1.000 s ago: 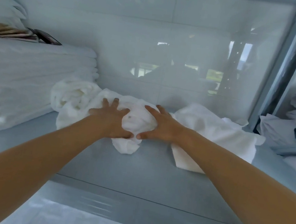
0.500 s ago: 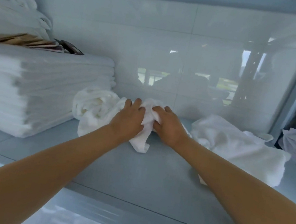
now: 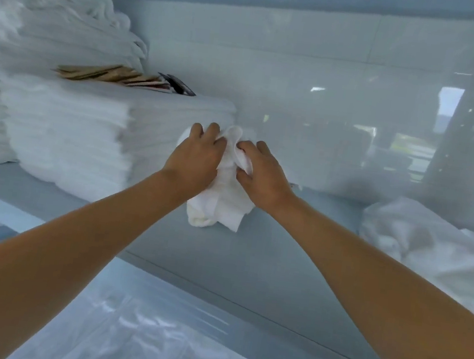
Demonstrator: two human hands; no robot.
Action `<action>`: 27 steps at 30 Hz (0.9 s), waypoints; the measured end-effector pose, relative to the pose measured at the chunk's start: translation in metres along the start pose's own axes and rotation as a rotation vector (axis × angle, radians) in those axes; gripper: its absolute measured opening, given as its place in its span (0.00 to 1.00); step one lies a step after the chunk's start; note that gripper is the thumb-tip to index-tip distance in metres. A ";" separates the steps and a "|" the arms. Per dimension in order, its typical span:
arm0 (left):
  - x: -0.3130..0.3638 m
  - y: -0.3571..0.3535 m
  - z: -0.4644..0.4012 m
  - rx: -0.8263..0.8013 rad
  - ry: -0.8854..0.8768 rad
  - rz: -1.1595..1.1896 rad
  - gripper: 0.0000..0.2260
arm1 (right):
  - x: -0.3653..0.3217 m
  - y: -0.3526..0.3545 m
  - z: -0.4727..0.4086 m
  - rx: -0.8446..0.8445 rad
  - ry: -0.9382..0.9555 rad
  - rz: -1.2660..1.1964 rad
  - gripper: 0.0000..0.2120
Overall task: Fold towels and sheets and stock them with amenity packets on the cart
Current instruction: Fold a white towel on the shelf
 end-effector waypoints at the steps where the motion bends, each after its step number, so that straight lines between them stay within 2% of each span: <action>1: -0.010 -0.011 0.007 -0.031 0.023 0.020 0.26 | -0.004 -0.015 0.000 -0.054 0.007 0.017 0.22; 3: -0.024 -0.035 0.023 -0.138 0.027 0.012 0.33 | -0.007 -0.045 0.002 -0.208 0.006 0.073 0.23; 6: -0.037 -0.071 0.041 -0.299 0.012 0.051 0.32 | 0.001 -0.085 0.012 -0.443 -0.001 0.157 0.31; 13: -0.037 -0.081 0.039 -0.368 0.029 0.133 0.30 | 0.010 -0.088 0.019 -0.499 0.006 0.199 0.33; 17: -0.036 -0.064 0.044 -0.335 0.040 0.125 0.30 | 0.002 -0.064 0.030 -0.492 0.021 0.279 0.34; 20: -0.025 -0.039 0.044 -0.198 0.036 0.064 0.28 | 0.003 -0.035 0.038 -0.451 0.043 0.316 0.32; 23: 0.003 -0.012 0.034 -0.052 -0.028 0.120 0.25 | 0.013 -0.007 0.048 -0.416 0.055 0.344 0.32; 27: 0.058 0.002 0.016 -0.005 -0.131 0.191 0.25 | 0.036 0.031 0.066 -0.368 0.047 0.392 0.32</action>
Point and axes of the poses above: each hand's wrist, its own z-axis away from the middle knuckle, its own y-axis out of the back of the hand, x = y × z, the point moved 5 cm from there along -z, towards the middle knuckle, and after that the axes turned 8 degrees about z, right-handed, at the moved point
